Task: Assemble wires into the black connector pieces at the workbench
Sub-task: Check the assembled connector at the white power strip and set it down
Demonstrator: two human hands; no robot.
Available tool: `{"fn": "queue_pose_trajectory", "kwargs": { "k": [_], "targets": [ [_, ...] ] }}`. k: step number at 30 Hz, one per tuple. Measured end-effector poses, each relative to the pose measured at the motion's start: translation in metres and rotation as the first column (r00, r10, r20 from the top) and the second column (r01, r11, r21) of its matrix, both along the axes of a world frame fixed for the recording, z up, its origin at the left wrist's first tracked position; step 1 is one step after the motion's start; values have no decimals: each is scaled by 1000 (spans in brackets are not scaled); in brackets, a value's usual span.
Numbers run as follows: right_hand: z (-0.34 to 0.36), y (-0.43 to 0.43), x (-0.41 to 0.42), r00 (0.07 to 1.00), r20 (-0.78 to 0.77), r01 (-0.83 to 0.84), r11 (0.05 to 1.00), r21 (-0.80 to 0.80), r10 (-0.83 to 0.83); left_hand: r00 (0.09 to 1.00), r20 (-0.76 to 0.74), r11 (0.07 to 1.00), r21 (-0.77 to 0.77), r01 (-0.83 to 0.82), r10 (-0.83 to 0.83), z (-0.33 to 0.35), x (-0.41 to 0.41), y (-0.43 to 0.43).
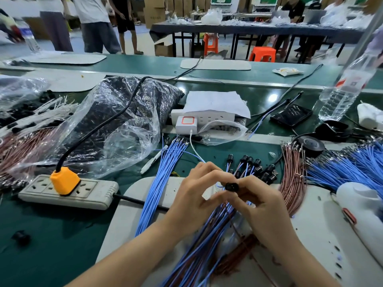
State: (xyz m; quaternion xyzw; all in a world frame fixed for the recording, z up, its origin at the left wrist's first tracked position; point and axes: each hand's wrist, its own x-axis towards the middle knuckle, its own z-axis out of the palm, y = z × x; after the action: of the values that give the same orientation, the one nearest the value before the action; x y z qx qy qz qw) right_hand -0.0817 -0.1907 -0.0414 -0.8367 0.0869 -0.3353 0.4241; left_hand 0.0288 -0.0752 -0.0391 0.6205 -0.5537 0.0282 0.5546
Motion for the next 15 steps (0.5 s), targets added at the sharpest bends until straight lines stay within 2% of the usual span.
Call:
{"fn": "queue_pose_trajectory", "kwargs": {
  "k": [7, 9, 12, 15],
  "targets": [
    [-2, 0, 1, 1000, -26, -16, 999, -27, 15, 997, -76, 999, -15, 34, -35, 0, -1, 0],
    [1, -1, -1, 1000, -5, 19, 999, 31, -18, 996, -88, 1000, -7, 24, -25, -1, 0, 0],
    [12, -4, -6, 986, 138, 66, 984, 164, -89, 993, -114, 999, 50, -7, 13, -3, 0, 0],
    [24, 1, -11, 966, 252, 12, 980, 199, -63, 990, -137, 995, 97, -16, 29, -5, 0, 0]
  ]
}}
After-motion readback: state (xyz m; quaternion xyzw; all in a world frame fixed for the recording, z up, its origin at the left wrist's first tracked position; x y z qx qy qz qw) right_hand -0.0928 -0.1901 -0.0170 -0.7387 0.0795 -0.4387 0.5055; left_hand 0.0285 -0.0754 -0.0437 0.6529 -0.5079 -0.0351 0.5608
